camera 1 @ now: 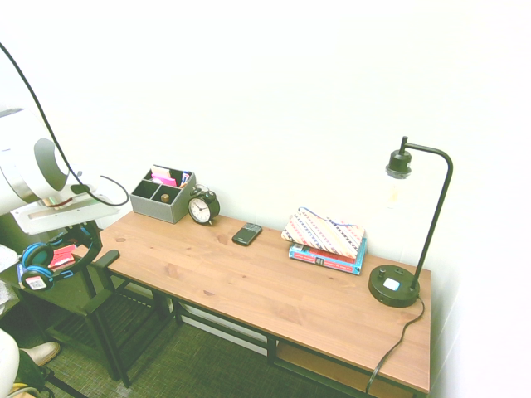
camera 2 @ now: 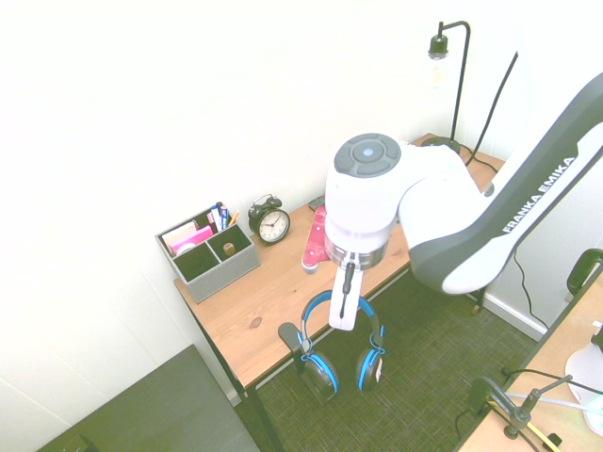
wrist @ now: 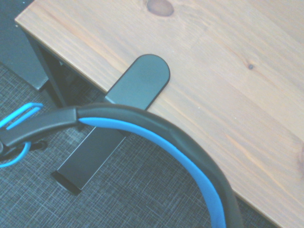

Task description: Hang the headphone

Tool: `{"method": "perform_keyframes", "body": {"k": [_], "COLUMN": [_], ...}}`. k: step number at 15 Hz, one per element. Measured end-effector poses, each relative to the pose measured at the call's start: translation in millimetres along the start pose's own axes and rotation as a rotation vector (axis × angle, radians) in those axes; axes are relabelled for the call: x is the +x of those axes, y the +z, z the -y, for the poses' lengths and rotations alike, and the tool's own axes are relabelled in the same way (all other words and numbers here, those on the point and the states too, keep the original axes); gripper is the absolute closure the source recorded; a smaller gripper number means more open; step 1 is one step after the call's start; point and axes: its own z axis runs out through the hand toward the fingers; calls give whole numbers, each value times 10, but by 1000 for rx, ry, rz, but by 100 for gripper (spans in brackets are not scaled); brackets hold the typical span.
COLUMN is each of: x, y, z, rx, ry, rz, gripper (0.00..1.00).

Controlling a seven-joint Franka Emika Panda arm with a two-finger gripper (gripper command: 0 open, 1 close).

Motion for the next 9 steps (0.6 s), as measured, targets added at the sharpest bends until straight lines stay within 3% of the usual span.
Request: {"method": "perform_keyframes", "body": {"k": [5, 9], "x": [-161, -392], "y": [339, 983], "z": [159, 414], "rx": [7, -9], "ry": [25, 22], "rz": [-50, -29], "gripper": [100, 100]}}
